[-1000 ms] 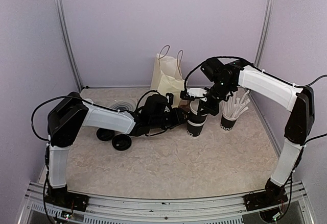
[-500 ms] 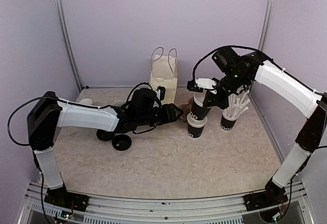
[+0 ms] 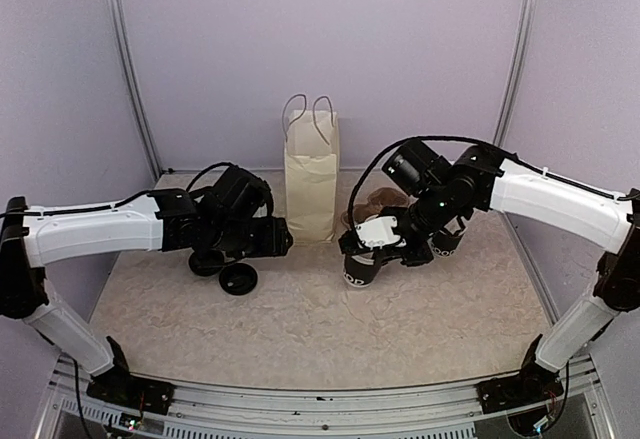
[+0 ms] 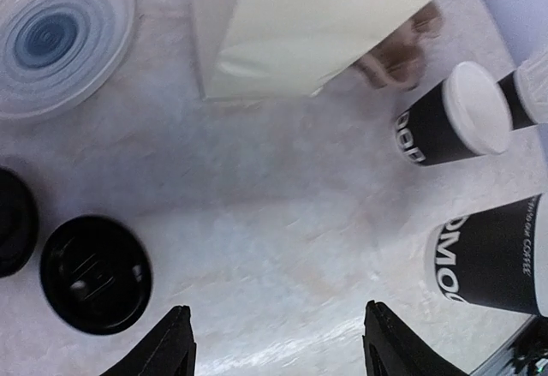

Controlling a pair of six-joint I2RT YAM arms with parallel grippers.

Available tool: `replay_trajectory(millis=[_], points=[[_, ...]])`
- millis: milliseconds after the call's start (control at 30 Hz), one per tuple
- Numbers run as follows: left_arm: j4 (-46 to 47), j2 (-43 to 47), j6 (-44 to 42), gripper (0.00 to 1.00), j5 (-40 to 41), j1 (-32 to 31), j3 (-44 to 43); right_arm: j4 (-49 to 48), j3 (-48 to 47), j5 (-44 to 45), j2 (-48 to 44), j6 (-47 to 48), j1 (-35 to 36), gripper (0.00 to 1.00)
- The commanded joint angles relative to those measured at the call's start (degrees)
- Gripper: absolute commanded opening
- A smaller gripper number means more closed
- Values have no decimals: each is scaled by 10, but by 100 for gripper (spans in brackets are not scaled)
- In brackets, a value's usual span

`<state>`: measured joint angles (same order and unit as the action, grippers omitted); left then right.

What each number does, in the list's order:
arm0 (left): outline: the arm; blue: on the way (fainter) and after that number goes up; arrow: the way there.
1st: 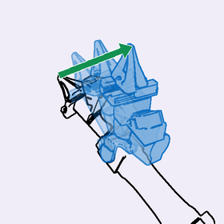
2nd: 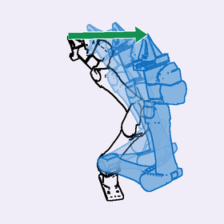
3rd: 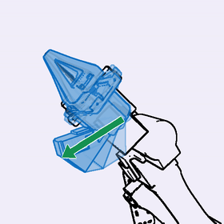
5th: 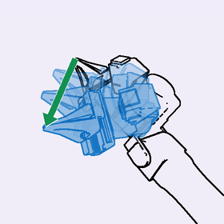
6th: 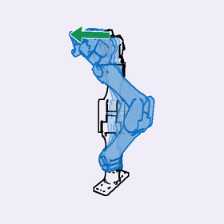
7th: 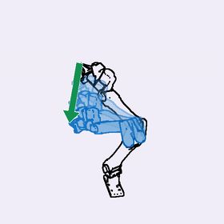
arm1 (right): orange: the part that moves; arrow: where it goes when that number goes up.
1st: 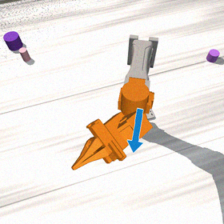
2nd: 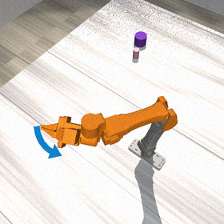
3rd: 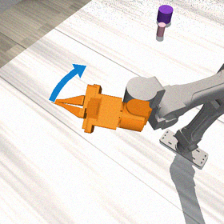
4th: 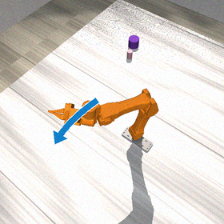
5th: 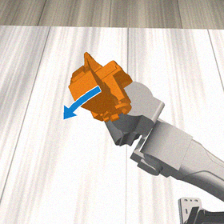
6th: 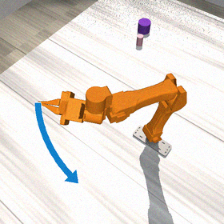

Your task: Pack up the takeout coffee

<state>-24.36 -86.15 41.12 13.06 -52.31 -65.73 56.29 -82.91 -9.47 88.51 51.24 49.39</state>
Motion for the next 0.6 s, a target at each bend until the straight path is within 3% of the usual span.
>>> replay_trajectory(millis=[0, 233, 567], points=[[-173, 11, 35, 66, 55, 10, 30, -65, 8, 7, 53, 25, 40, 0], [-176, 32, 43, 63, 52, 15, 84, -81, -32, -20, 134, 5, 69, 0], [-183, 19, 23, 60, 25, 18, 85, -84, -18, -16, 163, 21, 109, 0]])
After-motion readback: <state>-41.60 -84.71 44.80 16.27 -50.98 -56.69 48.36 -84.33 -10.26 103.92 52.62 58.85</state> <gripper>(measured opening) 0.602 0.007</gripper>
